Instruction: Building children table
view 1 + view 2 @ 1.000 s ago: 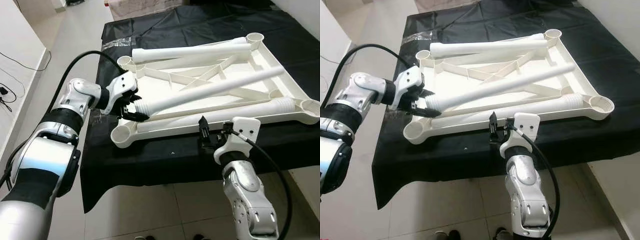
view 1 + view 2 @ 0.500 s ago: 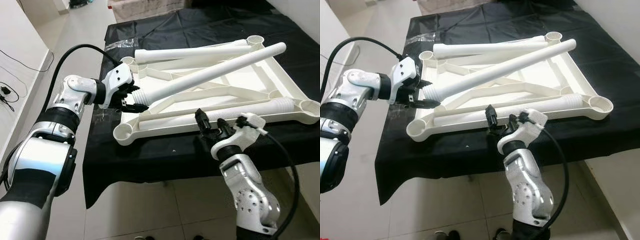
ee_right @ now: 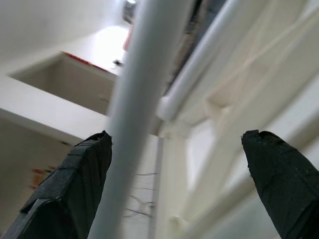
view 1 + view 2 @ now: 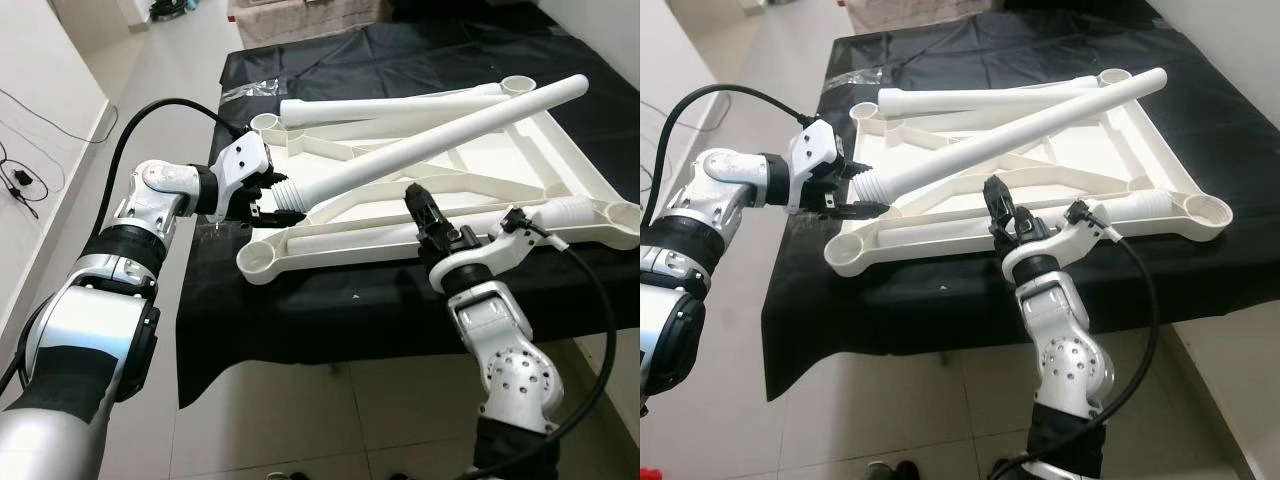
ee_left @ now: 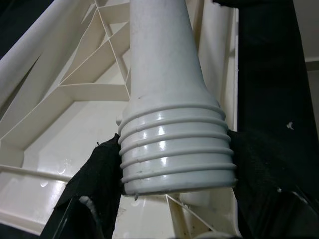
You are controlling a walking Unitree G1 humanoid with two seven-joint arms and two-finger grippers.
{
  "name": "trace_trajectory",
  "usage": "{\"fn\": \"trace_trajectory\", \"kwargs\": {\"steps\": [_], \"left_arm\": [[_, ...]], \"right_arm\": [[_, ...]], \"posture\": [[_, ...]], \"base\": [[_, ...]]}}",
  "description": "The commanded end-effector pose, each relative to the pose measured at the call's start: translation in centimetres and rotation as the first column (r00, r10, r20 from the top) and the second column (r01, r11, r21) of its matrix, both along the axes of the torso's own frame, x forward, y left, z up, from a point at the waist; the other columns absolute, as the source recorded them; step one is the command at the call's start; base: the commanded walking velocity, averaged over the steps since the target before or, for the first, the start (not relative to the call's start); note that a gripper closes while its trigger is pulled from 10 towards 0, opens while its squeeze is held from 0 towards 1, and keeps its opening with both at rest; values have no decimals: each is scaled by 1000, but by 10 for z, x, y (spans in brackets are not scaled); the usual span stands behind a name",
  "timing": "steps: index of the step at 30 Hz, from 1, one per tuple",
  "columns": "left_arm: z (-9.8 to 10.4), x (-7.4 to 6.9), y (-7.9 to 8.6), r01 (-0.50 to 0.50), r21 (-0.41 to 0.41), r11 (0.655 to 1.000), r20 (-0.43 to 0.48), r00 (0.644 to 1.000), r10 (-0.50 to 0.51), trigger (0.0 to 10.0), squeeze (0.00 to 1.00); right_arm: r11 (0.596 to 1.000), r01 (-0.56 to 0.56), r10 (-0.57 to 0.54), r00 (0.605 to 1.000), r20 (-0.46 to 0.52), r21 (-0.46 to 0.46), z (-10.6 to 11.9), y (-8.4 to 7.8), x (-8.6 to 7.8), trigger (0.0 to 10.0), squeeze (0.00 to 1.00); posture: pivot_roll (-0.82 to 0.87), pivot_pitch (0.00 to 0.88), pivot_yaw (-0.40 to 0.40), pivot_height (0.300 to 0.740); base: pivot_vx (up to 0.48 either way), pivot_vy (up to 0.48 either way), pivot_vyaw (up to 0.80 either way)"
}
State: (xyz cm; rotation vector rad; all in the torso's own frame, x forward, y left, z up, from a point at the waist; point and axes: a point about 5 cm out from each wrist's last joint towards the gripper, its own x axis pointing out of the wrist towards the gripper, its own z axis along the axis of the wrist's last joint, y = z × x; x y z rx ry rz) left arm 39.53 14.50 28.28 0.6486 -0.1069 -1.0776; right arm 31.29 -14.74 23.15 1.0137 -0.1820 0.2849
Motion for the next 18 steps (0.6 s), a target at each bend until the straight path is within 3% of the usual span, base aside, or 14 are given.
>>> {"fn": "trace_trajectory", "kwargs": {"steps": [1,18], "left_arm": [[-5,-1,1,7,-16,1000,3,1000,-7,10000,0],[-12,-8,-24,129,-43,991,14,992,-128,10000,0]], "right_arm": [[984,-120,112,991,67,133,20,32,3,10000,0],[962,-200,190,979,68,187,20,48,11,10000,0]], "posture": [[84,168,73,740],[83,152,61,740]], "base": [[0,0,0],[0,0,0]]}}
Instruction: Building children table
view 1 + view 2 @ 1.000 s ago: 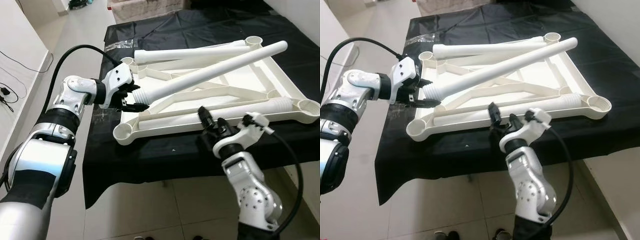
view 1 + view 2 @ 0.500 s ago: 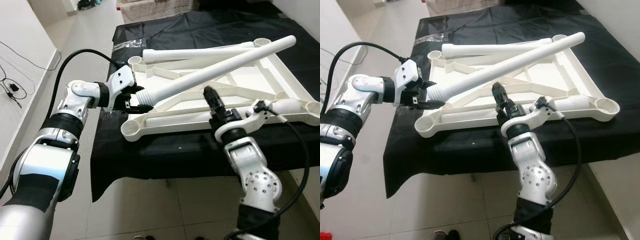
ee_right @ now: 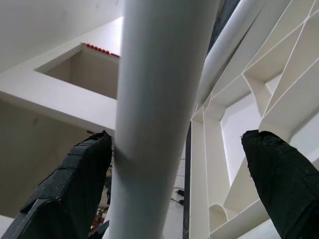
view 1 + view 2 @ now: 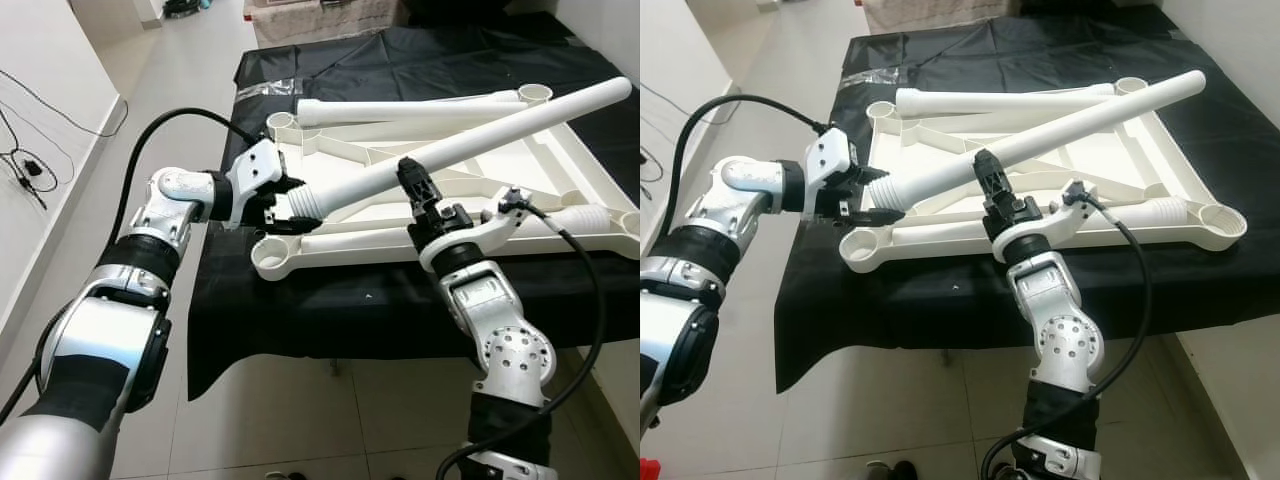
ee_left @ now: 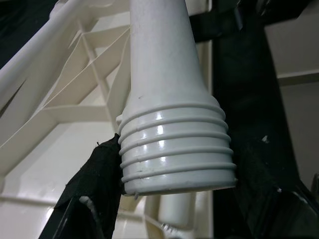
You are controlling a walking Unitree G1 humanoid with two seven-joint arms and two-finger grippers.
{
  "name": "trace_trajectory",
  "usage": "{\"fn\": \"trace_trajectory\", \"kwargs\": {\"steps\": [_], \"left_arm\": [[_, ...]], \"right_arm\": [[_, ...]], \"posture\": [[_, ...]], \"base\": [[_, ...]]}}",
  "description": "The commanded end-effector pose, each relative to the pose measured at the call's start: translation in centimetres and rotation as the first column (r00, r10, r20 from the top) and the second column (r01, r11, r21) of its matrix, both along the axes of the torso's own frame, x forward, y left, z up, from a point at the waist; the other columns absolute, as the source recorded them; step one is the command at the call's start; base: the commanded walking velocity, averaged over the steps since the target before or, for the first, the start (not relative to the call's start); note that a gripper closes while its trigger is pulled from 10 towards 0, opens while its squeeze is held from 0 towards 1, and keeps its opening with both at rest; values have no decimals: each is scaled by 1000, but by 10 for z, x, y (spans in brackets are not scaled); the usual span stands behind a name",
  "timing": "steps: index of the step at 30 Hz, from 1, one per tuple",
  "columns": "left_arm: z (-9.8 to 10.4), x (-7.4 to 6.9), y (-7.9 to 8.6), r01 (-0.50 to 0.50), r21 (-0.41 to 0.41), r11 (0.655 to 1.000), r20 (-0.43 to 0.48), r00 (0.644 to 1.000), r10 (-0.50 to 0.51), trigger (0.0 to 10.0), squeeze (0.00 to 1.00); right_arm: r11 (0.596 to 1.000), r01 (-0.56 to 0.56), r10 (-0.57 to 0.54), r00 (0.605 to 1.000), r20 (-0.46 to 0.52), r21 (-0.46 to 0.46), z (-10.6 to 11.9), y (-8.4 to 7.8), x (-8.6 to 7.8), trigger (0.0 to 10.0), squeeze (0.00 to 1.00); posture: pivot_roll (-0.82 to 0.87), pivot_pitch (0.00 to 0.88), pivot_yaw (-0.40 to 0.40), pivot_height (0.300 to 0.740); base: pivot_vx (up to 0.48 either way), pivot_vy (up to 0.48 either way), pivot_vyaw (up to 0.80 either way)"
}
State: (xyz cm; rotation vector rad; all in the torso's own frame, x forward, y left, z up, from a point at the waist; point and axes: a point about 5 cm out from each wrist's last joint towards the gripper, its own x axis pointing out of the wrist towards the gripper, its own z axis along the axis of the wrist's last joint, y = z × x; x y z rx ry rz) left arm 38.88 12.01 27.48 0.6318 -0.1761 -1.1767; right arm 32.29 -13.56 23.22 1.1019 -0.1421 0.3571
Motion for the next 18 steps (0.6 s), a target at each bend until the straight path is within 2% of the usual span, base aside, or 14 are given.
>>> {"fn": "trace_trajectory", "kwargs": {"steps": [1,8,18], "left_arm": [[-6,-3,-2,29,-13,999,-7,1000,-29,10000,0],[-14,-7,-8,64,-14,998,-10,998,-64,10000,0],[-29,-21,-14,133,-12,991,-28,991,-133,10000,0]], "right_arm": [[987,-112,105,992,67,114,20,37,2,10000,0],[988,-109,100,992,81,114,24,36,6,10000,0],[993,-71,64,994,86,90,25,26,13,10000,0]], "posture": [[82,150,62,740],[81,139,58,740],[80,121,54,740]], "base": [[0,0,0],[0,0,0],[0,0,0]]}}
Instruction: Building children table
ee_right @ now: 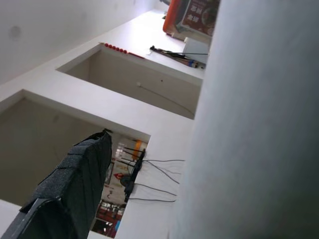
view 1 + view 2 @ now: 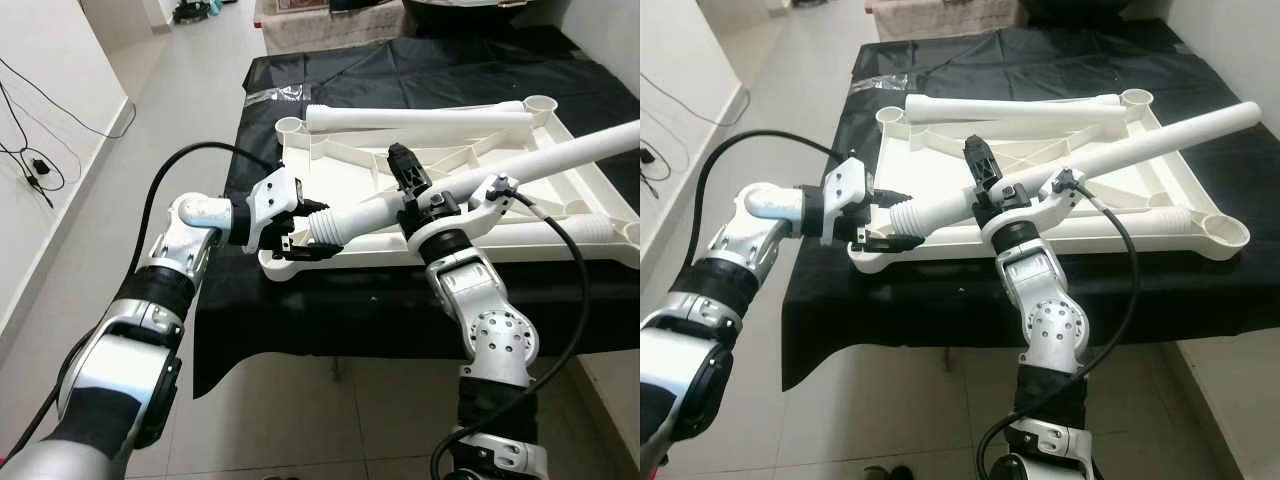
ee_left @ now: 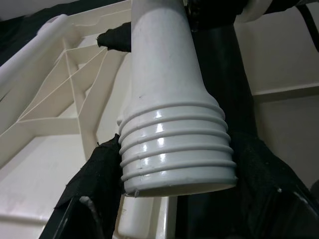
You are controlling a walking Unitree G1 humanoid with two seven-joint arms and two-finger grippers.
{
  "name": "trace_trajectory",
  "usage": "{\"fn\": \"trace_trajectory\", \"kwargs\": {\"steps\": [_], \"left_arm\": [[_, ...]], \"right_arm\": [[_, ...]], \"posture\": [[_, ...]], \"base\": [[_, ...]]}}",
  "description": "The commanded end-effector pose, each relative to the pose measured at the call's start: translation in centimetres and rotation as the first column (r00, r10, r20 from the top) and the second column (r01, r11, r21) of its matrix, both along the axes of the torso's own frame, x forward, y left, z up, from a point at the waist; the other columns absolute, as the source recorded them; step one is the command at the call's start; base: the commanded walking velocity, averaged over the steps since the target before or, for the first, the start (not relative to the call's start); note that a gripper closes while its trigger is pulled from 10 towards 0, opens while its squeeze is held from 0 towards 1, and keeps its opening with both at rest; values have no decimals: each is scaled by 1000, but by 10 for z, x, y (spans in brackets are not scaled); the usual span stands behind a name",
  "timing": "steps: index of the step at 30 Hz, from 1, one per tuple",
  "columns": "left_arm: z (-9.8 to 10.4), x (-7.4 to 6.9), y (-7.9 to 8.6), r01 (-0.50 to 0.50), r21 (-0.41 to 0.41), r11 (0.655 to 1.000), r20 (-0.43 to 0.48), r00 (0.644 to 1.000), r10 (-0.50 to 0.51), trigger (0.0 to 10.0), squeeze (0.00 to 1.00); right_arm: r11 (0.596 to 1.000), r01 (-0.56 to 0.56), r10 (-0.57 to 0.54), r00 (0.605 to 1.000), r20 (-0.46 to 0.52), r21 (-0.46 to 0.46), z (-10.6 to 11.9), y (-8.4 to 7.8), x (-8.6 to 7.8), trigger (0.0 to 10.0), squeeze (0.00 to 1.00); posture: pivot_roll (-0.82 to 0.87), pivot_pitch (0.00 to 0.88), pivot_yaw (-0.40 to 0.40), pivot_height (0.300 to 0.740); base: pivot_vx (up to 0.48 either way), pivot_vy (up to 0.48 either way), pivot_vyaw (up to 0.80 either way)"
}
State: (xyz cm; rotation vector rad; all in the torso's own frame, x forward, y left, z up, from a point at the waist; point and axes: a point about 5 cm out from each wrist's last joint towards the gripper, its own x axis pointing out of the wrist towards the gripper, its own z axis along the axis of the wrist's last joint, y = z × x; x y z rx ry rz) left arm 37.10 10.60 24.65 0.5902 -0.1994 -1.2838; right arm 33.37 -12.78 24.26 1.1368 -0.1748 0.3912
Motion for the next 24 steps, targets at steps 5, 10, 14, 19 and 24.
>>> {"fn": "trace_trajectory", "kwargs": {"steps": [5,10,14,19,24], "left_arm": [[-1,-6,1,33,16,999,-2,999,-33,10000,0],[-2,-7,4,27,22,999,-8,1000,-27,10000,0],[-3,-7,7,18,32,999,-12,1000,-18,10000,0],[-2,-7,10,5,37,999,-18,1000,-4,10000,0],[-7,-7,15,-36,50,998,-73,997,39,10000,0]], "right_arm": [[998,-48,46,998,42,49,13,17,3,4510,0],[998,-40,38,998,40,45,12,16,3,0,0],[999,-29,27,999,31,37,10,14,3,0,0],[999,-13,12,1000,19,32,7,12,2,0,0],[1000,-2,1,1000,17,31,7,11,2,0,0]], "posture": [[79,122,52,740],[77,129,53,740],[74,131,57,740],[78,132,58,740],[74,127,58,740]], "base": [[0,0,0],[0,0,0],[0,0,0],[0,0,0],[0,0,0]]}}
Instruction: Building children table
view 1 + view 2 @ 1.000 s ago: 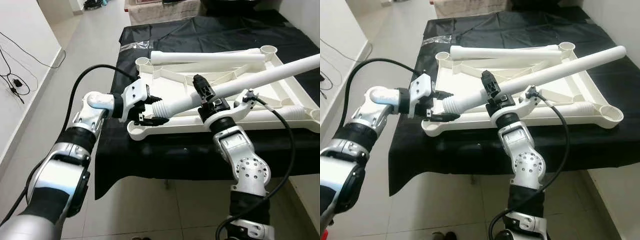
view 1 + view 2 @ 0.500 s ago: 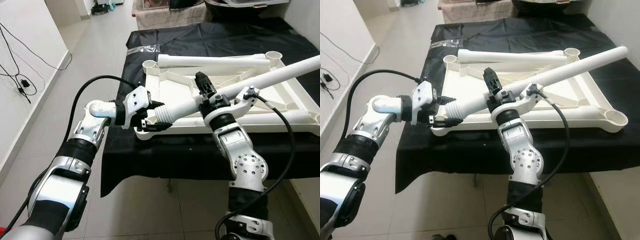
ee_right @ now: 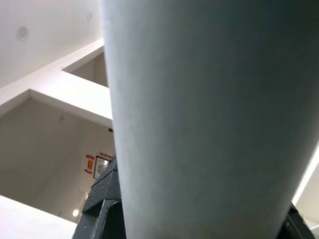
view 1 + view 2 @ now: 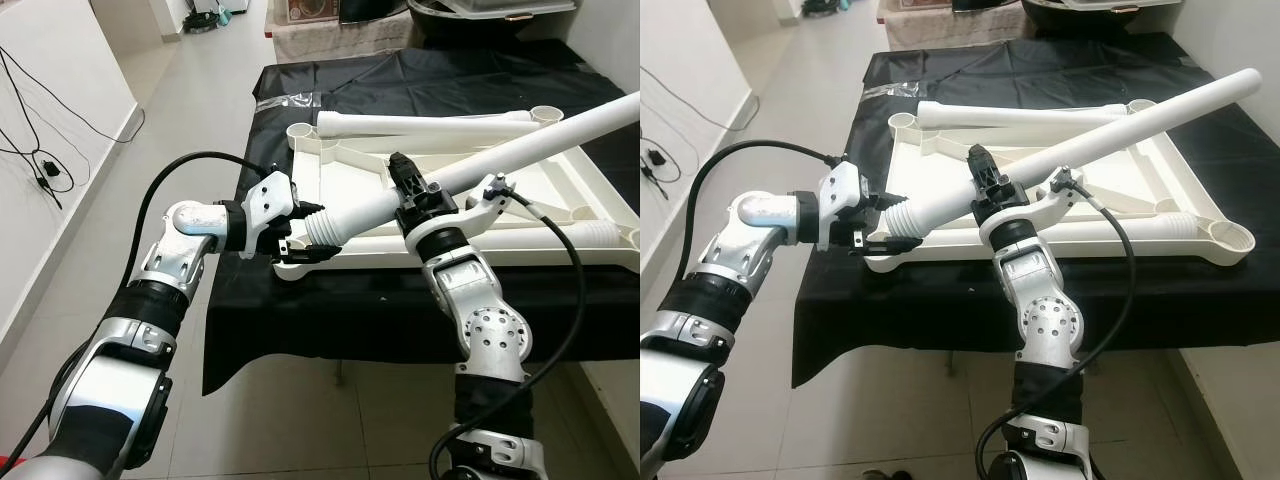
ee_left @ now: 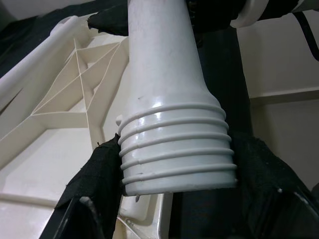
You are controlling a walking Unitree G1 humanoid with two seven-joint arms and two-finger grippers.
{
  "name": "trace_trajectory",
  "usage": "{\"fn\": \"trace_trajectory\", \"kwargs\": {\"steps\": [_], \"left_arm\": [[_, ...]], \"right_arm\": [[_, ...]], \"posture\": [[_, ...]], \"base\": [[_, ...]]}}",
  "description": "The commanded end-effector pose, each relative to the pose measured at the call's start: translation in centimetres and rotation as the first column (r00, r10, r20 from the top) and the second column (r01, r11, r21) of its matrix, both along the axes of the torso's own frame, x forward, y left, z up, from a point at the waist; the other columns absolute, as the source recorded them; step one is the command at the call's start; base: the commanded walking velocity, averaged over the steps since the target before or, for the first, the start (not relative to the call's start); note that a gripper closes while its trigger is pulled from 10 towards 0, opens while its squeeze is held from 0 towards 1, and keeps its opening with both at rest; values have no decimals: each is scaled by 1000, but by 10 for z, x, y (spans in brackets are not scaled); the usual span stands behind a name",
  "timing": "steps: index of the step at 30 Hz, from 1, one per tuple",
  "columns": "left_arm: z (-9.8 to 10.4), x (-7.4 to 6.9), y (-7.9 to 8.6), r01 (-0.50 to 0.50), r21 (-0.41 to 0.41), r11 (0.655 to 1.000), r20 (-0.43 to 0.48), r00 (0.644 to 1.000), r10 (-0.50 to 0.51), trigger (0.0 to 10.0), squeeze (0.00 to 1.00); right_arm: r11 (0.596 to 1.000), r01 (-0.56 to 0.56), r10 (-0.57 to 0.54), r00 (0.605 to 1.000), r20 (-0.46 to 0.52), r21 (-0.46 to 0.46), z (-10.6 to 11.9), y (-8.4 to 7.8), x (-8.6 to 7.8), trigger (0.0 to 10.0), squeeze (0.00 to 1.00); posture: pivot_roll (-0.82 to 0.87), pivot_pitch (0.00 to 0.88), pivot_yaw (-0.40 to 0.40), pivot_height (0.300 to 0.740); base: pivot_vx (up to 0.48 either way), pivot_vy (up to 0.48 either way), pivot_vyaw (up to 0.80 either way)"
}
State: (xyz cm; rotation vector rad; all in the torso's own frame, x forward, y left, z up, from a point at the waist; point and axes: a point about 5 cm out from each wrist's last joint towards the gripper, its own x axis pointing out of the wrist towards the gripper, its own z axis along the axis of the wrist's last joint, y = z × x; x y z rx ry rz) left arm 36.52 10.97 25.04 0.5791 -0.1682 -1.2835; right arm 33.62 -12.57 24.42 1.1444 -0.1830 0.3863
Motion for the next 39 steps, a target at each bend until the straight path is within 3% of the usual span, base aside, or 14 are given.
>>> {"fn": "trace_trajectory", "kwargs": {"steps": [1,2,12,13,23,25,27,28,29,31,33,34,36,39], "left_arm": [[-13,-2,13,-39,46,998,-58,997,41,10000,0],[-15,-1,15,-61,48,997,-70,996,64,10000,1000],[-28,-4,28,-111,63,992,-97,988,117,10000,1000],[-31,-5,33,-126,69,990,-111,985,133,10000,0],[-45,-17,48,-241,-16,970,-164,958,235,10000,0],[-52,-24,46,-319,-119,940,-158,941,299,10000,0],[-56,-27,40,-419,-244,875,-146,908,394,10000,0],[-56,-27,40,-419,-244,875,-146,908,394,10000,0],[-56,-30,37,-457,-299,838,-148,890,432,10000,0],[-56,-31,36,-480,-333,812,-152,877,456,10000,0],[-54,-37,32,-553,-419,720,-180,828,531,10000,0],[-54,-37,32,-553,-419,720,-180,828,531,10000,0],[-49,-46,29,-599,-478,642,-206,787,581,10000,0],[-48,-52,27,-632,-499,592,-232,756,612,10000,0]], "right_arm": [[1000,-5,5,1000,16,23,6,8,0,0,0],[1000,-1,1,1000,17,26,7,7,0,0,0],[998,13,-15,1000,27,57,13,2,2,0,0],[998,19,-21,999,35,59,15,1,2,0,0],[996,93,-91,987,136,-11,37,-17,3,0,0],[972,173,-140,970,199,-158,44,-26,3,0,0],[867,283,-177,945,275,-411,44,-26,2,0,0],[867,283,-177,945,275,-411,44,-26,2,0,0],[797,322,-183,935,303,-511,42,-24,3,10000,0],[748,344,-184,929,320,-568,40,-23,3,10000,0],[671,379,-186,918,350,-637,35,-21,3,10000,0],[671,379,-186,918,350,-637,35,-21,3,10000,0],[607,403,-186,910,371,-685,30,-20,3,10000,0],[566,432,-207,899,386,-702,28,-21,3,10000,0]], "posture": [[75,127,56,740],[76,126,56,740],[78,119,55,740],[79,117,56,740],[83,107,53,740],[84,105,45,740],[85,103,43,740],[85,103,43,740],[80,100,39,740],[79,101,38,740],[76,96,30,740],[76,96,30,740],[78,95,27,740],[81,94,14,740]], "base": [[0,0,0],[0,0,0],[0,0,0],[0,0,0],[0,0,0],[0,0,0],[0,0,0],[0,0,0],[0,0,0],[0,0,0],[0,0,0],[0,0,0],[0,0,0],[0,0,533]]}}
